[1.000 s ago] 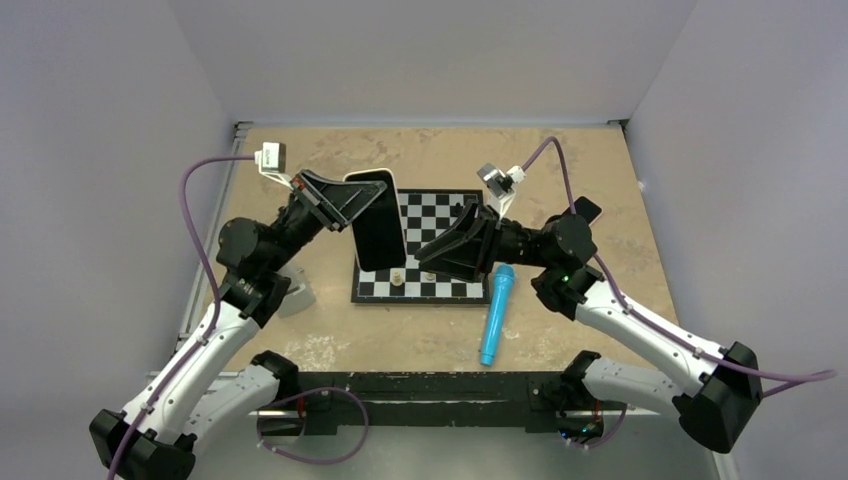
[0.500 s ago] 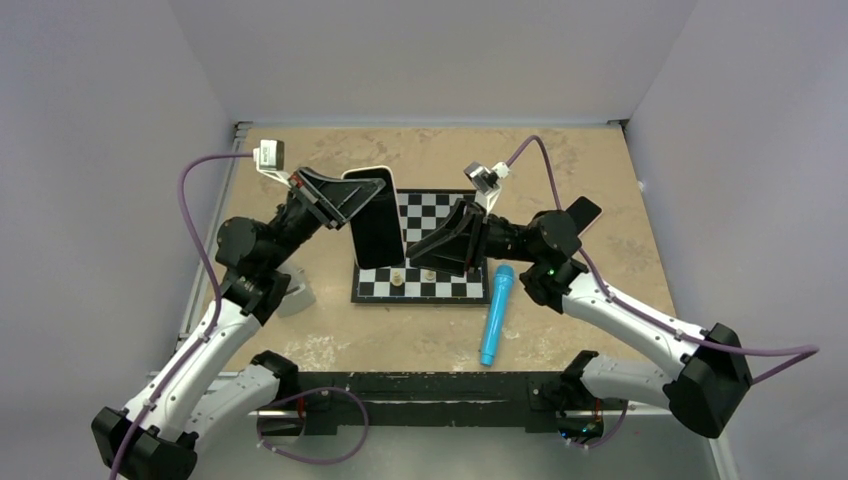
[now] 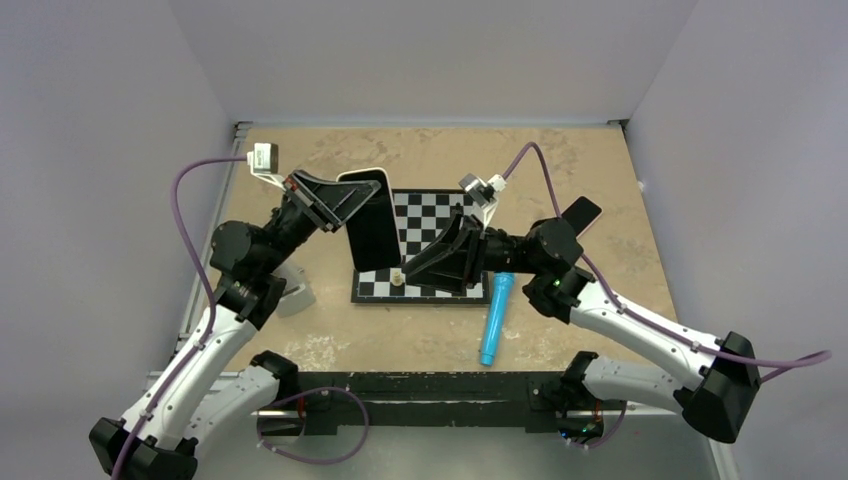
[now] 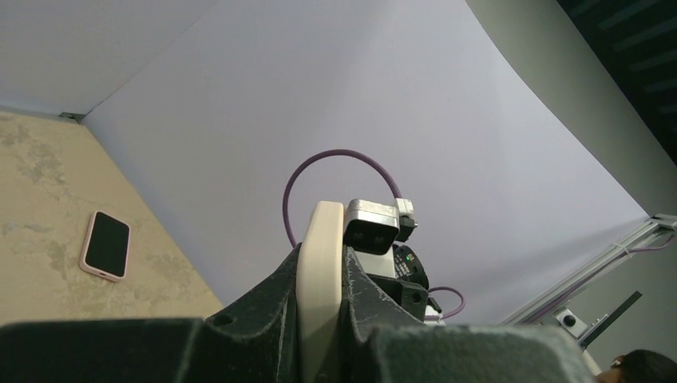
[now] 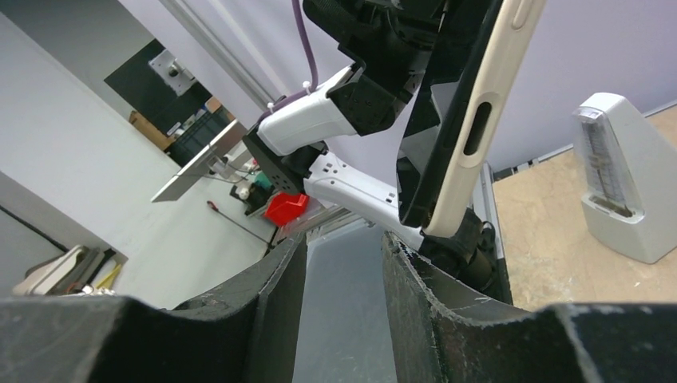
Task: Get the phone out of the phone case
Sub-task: Remove the phone case from the phone.
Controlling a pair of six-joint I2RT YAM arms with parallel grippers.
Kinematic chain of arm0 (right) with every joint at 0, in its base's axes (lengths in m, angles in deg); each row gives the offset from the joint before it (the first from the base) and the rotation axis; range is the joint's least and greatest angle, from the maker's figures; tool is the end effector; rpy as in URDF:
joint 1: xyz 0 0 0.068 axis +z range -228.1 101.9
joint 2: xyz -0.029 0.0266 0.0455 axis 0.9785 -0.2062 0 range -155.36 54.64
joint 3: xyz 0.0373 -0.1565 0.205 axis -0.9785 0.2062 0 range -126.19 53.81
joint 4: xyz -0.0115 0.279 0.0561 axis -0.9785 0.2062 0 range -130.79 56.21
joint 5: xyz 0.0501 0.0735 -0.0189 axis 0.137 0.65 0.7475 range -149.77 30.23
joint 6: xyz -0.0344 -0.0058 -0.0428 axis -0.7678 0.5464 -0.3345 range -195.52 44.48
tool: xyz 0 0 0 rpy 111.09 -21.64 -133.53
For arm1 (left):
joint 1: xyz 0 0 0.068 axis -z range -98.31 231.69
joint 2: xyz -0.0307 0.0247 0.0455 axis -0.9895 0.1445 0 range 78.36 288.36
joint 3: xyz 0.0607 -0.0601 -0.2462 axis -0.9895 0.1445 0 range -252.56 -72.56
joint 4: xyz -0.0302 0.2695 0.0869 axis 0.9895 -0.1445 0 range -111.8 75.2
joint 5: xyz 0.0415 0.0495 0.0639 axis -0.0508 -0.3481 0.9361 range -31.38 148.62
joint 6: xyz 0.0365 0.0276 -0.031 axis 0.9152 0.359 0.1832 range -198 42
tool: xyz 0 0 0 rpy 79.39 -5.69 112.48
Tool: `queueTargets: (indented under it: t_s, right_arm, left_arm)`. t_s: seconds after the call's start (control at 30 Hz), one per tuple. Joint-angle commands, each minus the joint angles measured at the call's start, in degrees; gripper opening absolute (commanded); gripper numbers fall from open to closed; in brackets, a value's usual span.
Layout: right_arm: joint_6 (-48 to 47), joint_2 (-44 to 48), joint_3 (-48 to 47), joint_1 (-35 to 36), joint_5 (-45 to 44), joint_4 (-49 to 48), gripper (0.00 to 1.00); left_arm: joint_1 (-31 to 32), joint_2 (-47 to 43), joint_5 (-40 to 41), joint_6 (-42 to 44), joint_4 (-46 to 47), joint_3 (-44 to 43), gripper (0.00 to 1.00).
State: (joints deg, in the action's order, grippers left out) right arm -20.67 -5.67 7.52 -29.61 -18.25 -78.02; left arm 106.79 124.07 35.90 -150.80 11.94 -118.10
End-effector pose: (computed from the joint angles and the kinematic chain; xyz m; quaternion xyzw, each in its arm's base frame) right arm 0.1574 0.2155 0.3650 -0.2669 0.5304 0.7334 0.3311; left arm 0.1855 -0.1028 0.4012 -0.0552 0.5391 -0.6969 0.4696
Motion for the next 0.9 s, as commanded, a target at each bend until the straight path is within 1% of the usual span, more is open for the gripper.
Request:
queueTargets:
  t_s: [0.0,0.27,0.43,0.57,0.77,0.87]
  right_arm:
    - [-1.67,-1.06,-3.02,1.25,-1.21,0.12,0.43]
    - [-1.64,-4.46,-3.86,1.26,-1.60,-1.15,0.43]
    - [-0.63,-6.02,-4.53,1.22,-2.28,-1.98,0.44]
    - [-2.18,-5.35,-6.38,1.00,-5.15,1.36,0.45]
    - [-7.37,-5.76,-11.90,0.38,-8.74,11.46,0.44]
    - [-7.98,-7.10,-13.66,0.38,-9.17,12.05,0.43]
  left_arm:
    - [-0.49,-0.41,0.46,-1.53,4.38,-1.23,0.00]
    - [-0.49,-1.09,-0.26,-3.58,6.22,-0.13,0.00]
    - [-0.43,-0.67,-2.17,-4.09,6.62,-0.52,0.00]
    - [-0.45,-0.39,-5.51,-2.75,3.78,-1.38,0.00]
    - [-0.45,0.12,-11.27,1.12,-2.34,-3.63,0.00]
    - [-0.32,0.06,-12.10,2.11,-3.91,-4.25,0.00]
